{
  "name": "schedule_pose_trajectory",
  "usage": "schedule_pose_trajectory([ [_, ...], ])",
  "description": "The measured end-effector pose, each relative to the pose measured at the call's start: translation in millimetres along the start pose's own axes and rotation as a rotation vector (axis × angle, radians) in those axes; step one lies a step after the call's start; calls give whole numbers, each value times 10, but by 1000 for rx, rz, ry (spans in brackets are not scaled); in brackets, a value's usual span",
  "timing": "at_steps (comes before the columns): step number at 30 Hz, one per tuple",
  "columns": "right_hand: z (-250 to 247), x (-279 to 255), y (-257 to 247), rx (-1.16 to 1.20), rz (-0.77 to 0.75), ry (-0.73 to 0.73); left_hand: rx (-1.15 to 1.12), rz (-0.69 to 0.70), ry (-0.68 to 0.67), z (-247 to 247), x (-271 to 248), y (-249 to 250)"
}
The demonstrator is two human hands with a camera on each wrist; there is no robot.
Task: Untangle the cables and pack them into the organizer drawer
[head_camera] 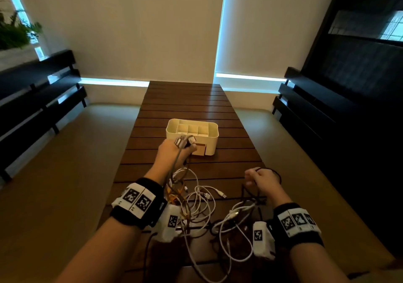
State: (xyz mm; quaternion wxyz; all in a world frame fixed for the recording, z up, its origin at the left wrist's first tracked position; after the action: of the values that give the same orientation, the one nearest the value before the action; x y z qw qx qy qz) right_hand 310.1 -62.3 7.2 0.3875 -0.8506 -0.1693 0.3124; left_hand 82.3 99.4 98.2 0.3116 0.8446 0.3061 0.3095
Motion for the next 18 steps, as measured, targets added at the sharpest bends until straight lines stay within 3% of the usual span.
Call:
schedule_pose_trajectory([
  [2,-72,-123,-207,172,-128,38,189,-59,-92,64,-30,-154],
  [4,-160,-187,-300,379,-175,76,371,-85,-268,170,-80,-258],
  [6,-158,-144,-301,325,-145,91,492,-111,-372,201,-142,-293],
  [9,9,-52,-156,-429,24,65,544,-98,-299,125,-159,-300],
  [11,-14,-62,-69,-657,78,117,544,-69,-242,89,-161,-280],
  [14,-55,-78,-44,-628,38,200,523,-49,-200,65,-124,-273],
  [18,143,-168,-93,-364,-109,16,469,-32,-104,-1,-73,-214],
])
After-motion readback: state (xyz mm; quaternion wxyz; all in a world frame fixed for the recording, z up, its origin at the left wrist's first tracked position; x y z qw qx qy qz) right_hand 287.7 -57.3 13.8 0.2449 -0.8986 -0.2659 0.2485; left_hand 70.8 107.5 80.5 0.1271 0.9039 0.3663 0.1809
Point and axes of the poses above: each hand's wrist, its own x-axis towards the middle knuckle, its own z-axis out of the palm, y = z × x, the point moved 8 cm from there along x, towards the middle knuckle, and after that the axes turned 15 degrees about z, right-handed, at the moved point
